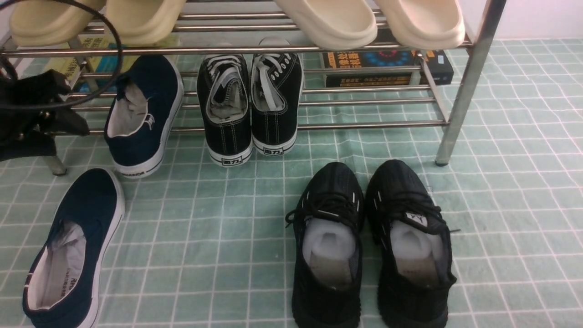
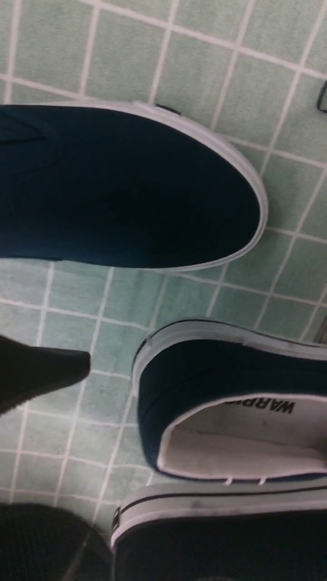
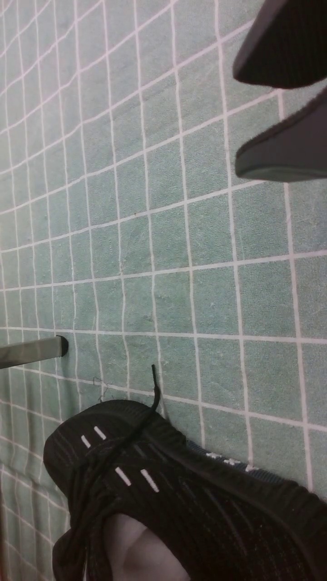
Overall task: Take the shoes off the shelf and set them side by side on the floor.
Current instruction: 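Grasp the leftmost shoe on the bottom shelf of the shoe rack with the left gripper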
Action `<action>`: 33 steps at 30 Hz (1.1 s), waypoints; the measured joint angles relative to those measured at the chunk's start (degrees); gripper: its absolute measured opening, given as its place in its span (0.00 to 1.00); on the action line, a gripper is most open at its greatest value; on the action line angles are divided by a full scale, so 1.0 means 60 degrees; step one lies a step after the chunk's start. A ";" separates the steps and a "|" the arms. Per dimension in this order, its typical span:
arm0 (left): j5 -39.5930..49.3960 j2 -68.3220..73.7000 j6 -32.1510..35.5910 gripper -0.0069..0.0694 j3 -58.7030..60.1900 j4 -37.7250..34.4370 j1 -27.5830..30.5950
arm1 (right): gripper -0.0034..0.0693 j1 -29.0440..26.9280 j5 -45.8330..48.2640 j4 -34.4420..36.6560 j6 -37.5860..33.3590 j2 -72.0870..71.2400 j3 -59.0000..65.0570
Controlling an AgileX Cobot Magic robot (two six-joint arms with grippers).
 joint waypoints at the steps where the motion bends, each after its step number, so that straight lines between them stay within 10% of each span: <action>1: -0.0382 0.0333 0.0000 0.67 -0.0135 0.0129 -0.0311 | 0.38 0.0000 0.0000 0.0000 0.0000 0.0000 0.0000; 26: -0.2612 0.2173 -0.1903 0.66 -0.0767 0.2209 -0.1360 | 0.38 0.0000 -0.0008 0.0000 0.0000 0.0000 0.0000; 33: -0.2737 0.2519 -0.1903 0.43 -0.0771 0.1675 -0.1360 | 0.38 0.0000 -0.0008 0.0000 0.0010 0.0000 0.0000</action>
